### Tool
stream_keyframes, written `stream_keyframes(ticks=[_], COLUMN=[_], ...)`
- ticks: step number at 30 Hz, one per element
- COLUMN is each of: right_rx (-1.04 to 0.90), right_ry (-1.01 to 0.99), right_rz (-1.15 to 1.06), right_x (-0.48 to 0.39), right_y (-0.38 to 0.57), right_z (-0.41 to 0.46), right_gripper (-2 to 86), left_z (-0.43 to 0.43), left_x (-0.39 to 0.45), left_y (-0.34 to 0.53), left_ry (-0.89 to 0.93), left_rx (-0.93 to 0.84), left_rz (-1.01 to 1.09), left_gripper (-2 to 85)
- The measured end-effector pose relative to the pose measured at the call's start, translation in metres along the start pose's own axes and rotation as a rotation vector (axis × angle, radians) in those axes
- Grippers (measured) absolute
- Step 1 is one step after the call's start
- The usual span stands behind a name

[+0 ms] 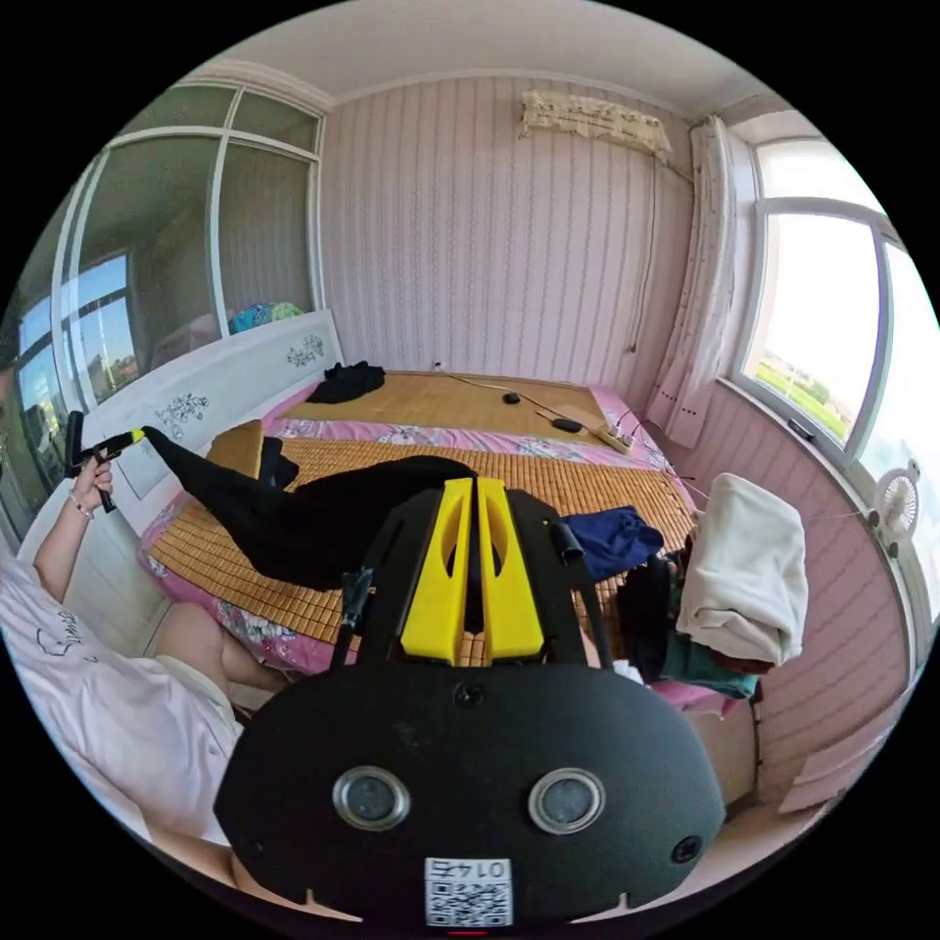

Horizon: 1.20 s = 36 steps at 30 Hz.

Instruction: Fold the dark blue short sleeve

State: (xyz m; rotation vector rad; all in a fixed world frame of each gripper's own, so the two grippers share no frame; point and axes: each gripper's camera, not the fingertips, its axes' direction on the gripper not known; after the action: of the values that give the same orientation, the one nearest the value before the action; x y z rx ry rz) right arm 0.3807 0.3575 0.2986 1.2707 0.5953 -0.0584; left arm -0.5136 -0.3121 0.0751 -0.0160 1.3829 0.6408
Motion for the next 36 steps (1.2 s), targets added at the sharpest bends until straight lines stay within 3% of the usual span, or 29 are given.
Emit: stream_keyframes(ticks=[4,8,13,15,17,22,25,31,36], right_rx=[-0.227,-0.447,-0.354,-0.328,-0.332,-0.334,-0.375,-0.332,-0.248], right_ry=[0.061,-0.041,-0.463,-0.709,-0.824,-0.856,-0.913,-0.905,-0.974], right_rz=[0.053,0.205,0.139,0.012,-0.127,-0.325,-0.342,-0.386,-0.415], right_x=[0.008,-0.005,-0.088,-0.149,-0.199,-0.283,-0.293,-0.261,-0.219], right_y=[0.037,0.100,0.121,0.113,0.105,0.082,0.084,0.110,0.128], right_z=[0.070,0.170,0.212,0.226,0.232,0.251,0.264,0.238,0.187], right_gripper=[-0.3,0.1,6.4,10.9,14.0,12.4,3.9,2.1,1.8], left_z=[0.028,0.089,0.141,0.159,0.172,0.200,0.200,0.183,0.215], left_x=[-0.016,-0.040,-0.032,-0.020,-0.010,0.017,0.013,-0.050,-0.086], left_y=[0.019,0.053,0.082,0.085,0.084,0.082,0.089,0.152,0.211], left_ry=[-0.025,-0.047,-0.018,0.024,0.072,0.182,0.087,-0.085,0.273], left_rx=[-0.072,-0.253,-0.386,-0.391,-0.381,-0.375,-0.345,-0.336,-0.322], left_rz=[-0.043,-0.114,-0.069,-0.026,0.000,0.126,0.125,0.022,-0.085], left_gripper=[-1.0,-1.0,-1.0,-1.0,-0.9,-0.3,2.1,9.6,18.5])
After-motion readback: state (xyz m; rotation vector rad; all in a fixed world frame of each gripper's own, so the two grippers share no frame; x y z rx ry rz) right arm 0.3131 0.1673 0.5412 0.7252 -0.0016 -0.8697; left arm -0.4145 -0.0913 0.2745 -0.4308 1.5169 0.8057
